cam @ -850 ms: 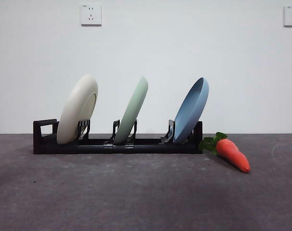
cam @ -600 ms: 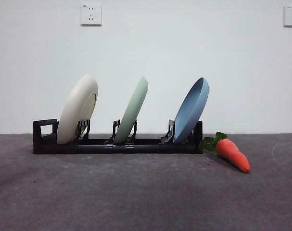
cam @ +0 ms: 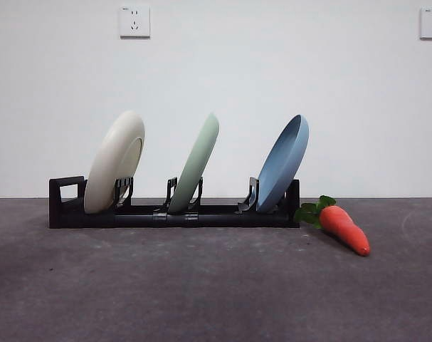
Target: Take the green plate from the plate rack,put the plate on the table,take the carrot from the table,put the carrot in the plate
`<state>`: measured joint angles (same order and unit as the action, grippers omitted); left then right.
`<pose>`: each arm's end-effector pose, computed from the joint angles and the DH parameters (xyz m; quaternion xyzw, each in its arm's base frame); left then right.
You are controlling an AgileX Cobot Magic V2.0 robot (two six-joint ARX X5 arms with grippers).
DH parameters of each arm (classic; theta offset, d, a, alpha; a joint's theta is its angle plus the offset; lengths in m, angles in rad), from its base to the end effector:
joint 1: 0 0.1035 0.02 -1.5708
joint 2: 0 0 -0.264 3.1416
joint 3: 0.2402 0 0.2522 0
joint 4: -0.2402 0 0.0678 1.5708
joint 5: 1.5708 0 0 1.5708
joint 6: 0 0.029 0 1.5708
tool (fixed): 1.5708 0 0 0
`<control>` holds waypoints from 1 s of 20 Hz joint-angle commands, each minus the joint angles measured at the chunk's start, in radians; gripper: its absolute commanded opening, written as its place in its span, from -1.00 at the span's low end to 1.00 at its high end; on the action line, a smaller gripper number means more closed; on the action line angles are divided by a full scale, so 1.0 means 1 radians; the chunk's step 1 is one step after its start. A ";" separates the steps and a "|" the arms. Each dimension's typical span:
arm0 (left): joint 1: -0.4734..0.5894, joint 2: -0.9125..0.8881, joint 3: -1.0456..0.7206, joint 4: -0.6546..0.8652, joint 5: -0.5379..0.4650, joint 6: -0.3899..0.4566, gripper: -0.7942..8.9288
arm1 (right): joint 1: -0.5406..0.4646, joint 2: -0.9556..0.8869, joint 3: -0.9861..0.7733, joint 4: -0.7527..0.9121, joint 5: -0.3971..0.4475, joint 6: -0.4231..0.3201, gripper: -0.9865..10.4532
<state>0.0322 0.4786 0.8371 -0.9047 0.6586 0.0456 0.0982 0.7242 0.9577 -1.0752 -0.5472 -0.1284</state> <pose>0.0721 -0.0154 0.3201 -0.0704 0.2470 -0.3024 0.9179 0.1064 0.0256 0.3244 0.0352 0.3789 0.3144 0.8697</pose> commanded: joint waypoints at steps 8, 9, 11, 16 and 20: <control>0.001 0.003 0.002 0.025 0.047 0.008 0.34 | 0.001 -0.002 0.006 0.004 -0.003 0.000 0.22; 0.001 0.008 0.002 0.043 0.053 0.005 0.34 | 0.002 -0.002 0.006 0.004 -0.003 0.000 0.22; -0.001 0.021 0.007 0.084 0.057 -0.024 0.34 | 0.002 -0.002 0.006 0.005 -0.003 0.000 0.22; -0.035 0.122 0.101 0.147 0.056 -0.046 0.34 | 0.002 -0.001 0.006 0.005 -0.003 0.004 0.22; -0.116 0.265 0.226 0.217 0.041 -0.064 0.33 | 0.002 0.003 0.006 0.005 -0.003 0.008 0.22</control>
<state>-0.0799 0.7361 1.0634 -0.6968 0.7002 -0.0063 0.0982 0.7265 0.9585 -1.0760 -0.5480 -0.1265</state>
